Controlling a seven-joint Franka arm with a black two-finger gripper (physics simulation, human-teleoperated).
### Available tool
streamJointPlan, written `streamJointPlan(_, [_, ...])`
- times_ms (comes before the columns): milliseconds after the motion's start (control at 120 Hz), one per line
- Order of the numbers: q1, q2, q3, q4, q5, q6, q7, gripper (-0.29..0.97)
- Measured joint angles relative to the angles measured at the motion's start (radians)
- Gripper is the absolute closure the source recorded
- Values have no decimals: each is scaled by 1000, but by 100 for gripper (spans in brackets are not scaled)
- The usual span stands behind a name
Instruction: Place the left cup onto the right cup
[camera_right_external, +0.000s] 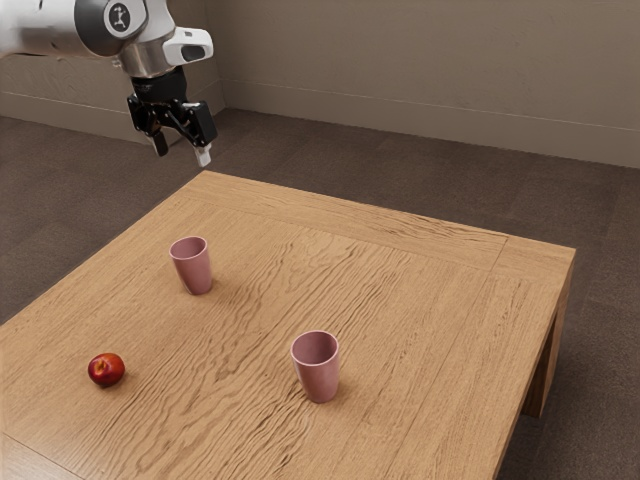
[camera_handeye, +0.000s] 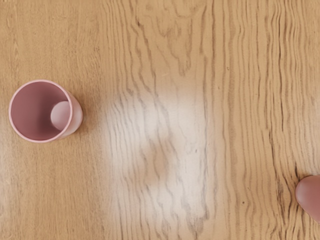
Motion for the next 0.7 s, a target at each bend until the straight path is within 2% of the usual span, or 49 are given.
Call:
streamJointPlan(400, [0, 20, 5, -4, 1, -1, 2, 0])
streamJointPlan(525, [13, 83, 16, 4, 3, 5, 5, 0])
streamJointPlan(700, [78, 183, 33, 3, 1, 59, 22, 0])
